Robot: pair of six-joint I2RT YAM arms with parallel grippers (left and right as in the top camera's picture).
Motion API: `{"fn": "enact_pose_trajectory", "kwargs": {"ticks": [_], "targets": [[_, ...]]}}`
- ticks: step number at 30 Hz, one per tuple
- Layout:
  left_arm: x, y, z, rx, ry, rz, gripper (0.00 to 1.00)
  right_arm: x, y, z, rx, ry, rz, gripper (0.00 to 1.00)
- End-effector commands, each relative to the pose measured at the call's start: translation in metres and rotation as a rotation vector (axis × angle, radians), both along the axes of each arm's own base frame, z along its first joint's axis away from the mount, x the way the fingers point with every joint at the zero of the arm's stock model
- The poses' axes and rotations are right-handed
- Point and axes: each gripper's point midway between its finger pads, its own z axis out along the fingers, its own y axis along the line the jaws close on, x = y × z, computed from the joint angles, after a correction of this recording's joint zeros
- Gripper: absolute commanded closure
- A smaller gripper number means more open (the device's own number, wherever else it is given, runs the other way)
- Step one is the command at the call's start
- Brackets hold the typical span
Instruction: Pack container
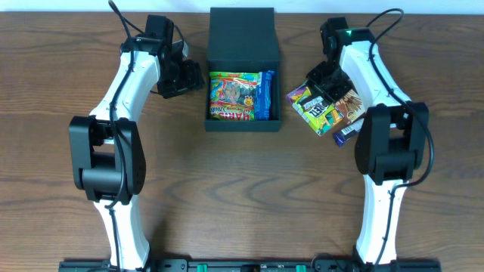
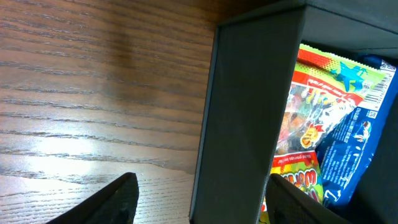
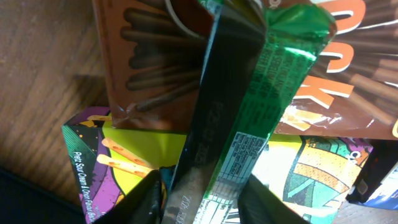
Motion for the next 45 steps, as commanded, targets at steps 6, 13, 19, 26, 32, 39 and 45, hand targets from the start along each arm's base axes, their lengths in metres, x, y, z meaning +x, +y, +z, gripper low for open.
{"fn": "enact_pose_trajectory", "kwargs": {"ticks": [6, 13, 19, 26, 32, 39, 45], "targets": [[0.005, 0.003, 0.016, 0.010, -0.045, -0.010, 0.34, -0.002, -0.002, -0.004, -0.011, 0.020, 0.033, 0.67], [0.005, 0.003, 0.016, 0.011, -0.047, -0.014, 0.34, -0.008, -0.021, 0.025, -0.012, 0.039, 0.108, 0.75], [0.005, 0.003, 0.016, 0.012, -0.048, -0.017, 0.34, -0.007, -0.050, 0.072, -0.053, -0.014, 0.284, 0.75], [0.005, 0.003, 0.016, 0.012, -0.047, -0.017, 0.34, -0.023, -0.092, 0.084, -0.135, 0.056, 0.599, 0.71], [0.005, 0.003, 0.016, 0.011, -0.047, -0.017, 0.34, -0.034, -0.115, 0.079, -0.144, 0.120, 0.777, 0.72], [0.004, 0.003, 0.015, 0.012, -0.043, -0.017, 0.34, -0.036, -0.134, 0.082, -0.212, 0.154, 0.719, 0.53], [0.005, 0.003, 0.016, 0.012, -0.048, -0.017, 0.34, -0.024, -0.110, 0.083, -0.208, 0.098, 0.787, 0.54]]}}
